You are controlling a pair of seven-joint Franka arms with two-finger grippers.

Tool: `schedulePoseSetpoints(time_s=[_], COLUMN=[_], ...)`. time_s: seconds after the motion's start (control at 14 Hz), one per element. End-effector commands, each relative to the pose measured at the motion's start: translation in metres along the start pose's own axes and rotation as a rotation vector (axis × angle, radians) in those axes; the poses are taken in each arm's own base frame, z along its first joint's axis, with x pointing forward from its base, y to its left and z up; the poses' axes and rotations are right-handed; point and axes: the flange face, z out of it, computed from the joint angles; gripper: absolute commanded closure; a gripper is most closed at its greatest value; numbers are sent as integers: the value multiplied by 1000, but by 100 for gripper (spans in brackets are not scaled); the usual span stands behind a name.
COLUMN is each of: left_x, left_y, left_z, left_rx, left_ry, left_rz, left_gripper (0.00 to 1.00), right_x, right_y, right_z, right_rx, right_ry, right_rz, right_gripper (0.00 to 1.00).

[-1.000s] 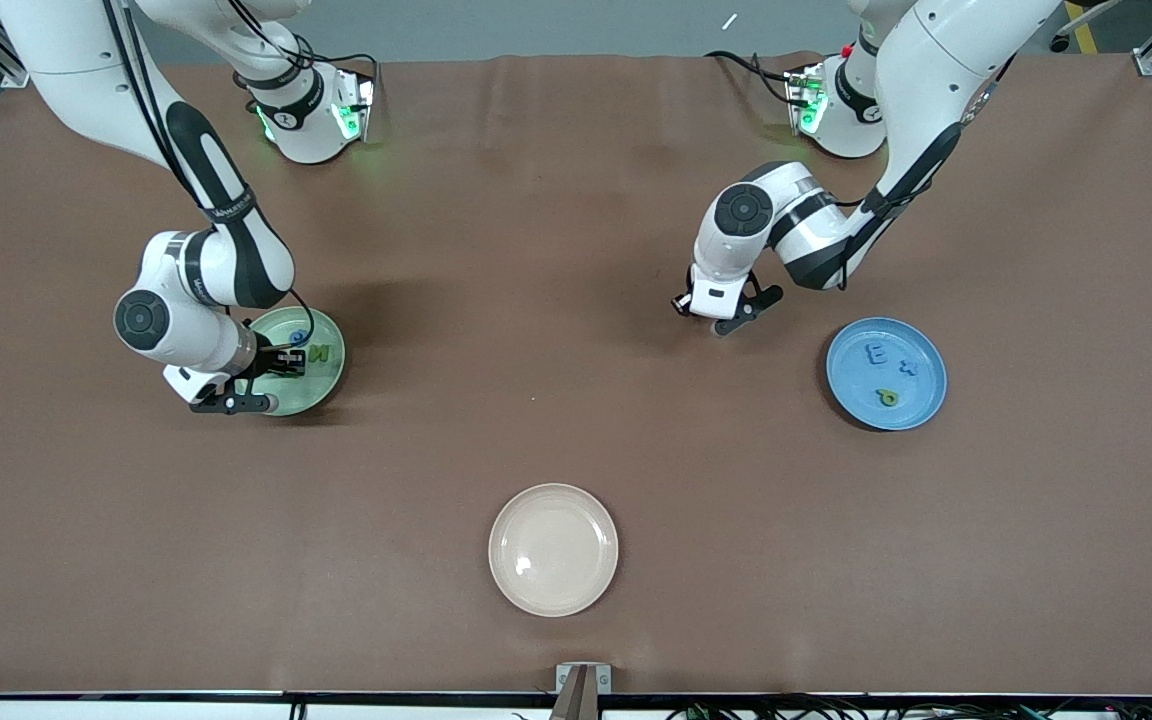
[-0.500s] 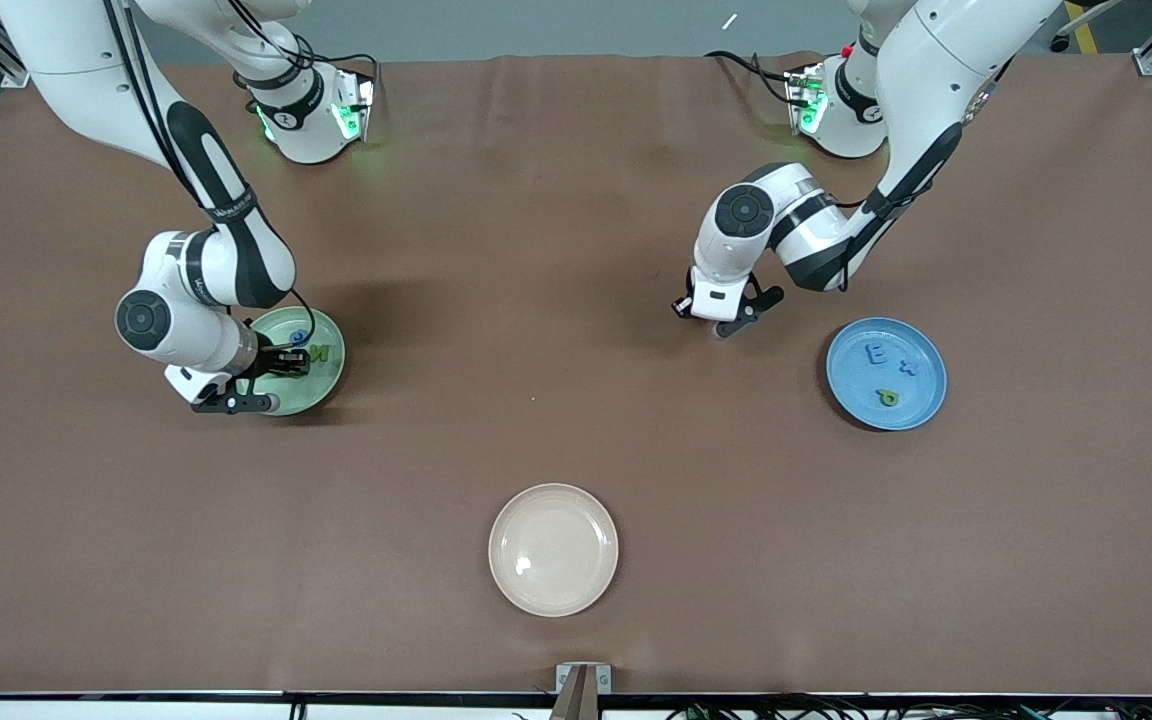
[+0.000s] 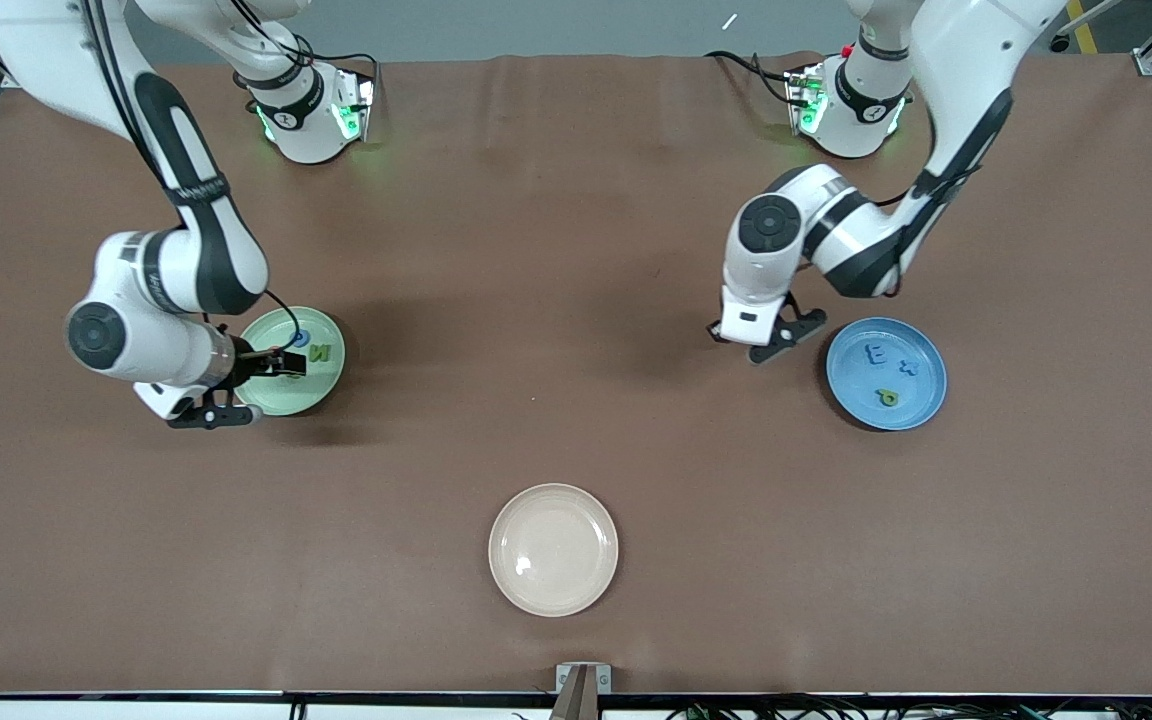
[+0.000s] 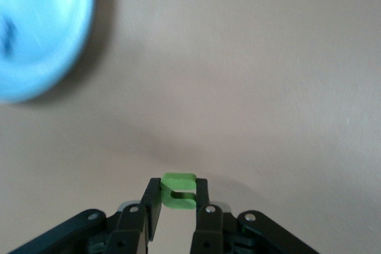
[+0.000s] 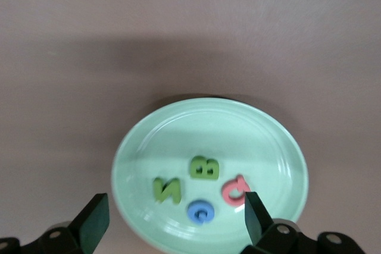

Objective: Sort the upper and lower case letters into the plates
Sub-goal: 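Place the u in the blue plate while the right gripper returns to rest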

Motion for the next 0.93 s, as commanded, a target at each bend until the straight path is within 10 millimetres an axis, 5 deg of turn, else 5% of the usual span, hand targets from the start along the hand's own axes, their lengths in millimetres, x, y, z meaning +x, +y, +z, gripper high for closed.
schedulePoseSetpoints(time_s=[0.0, 0.29, 0.5, 0.86], left_x=[36, 92, 114, 122], left_y=[-34, -85, -112, -120], left_z=[-13, -8, 4, 30], left_rx=[20, 20, 12, -46], left_ry=[19, -3, -25, -51], left_rz=[110, 221, 265, 269], left_gripper=[86, 86, 86, 86], right_x=[-3, -2, -11, -19], right_y=[2, 22, 47, 72], right_z=[-75, -168, -203, -248], right_rx=[6, -73, -60, -89], right_ry=[-10, -22, -11, 66], right_rz=[8, 12, 45, 34], right_gripper=[0, 0, 0, 0])
